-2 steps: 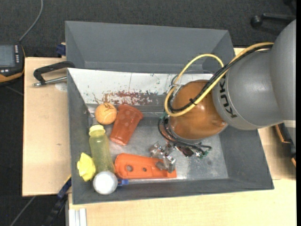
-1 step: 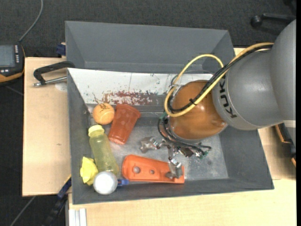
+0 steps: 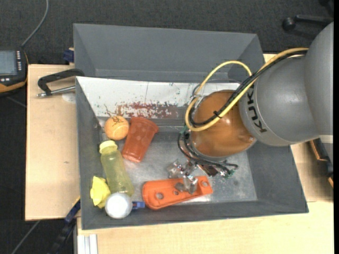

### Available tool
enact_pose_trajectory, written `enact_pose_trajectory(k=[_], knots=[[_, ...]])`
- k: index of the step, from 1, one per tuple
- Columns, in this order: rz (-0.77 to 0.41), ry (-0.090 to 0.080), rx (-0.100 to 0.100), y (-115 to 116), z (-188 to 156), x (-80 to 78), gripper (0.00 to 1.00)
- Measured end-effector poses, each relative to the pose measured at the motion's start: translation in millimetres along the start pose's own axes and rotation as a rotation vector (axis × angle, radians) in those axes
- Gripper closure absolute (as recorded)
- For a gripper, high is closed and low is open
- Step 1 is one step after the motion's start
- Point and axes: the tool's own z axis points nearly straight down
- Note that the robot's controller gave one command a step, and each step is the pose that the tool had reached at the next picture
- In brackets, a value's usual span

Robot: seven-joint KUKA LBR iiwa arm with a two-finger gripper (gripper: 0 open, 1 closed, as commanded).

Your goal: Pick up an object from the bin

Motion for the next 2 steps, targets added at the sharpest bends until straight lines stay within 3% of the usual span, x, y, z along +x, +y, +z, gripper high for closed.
enact_pose_trajectory(k=[2], knots=[[-0.028, -0.002, -0.001, -9, -15, -4.4, 1.00]])
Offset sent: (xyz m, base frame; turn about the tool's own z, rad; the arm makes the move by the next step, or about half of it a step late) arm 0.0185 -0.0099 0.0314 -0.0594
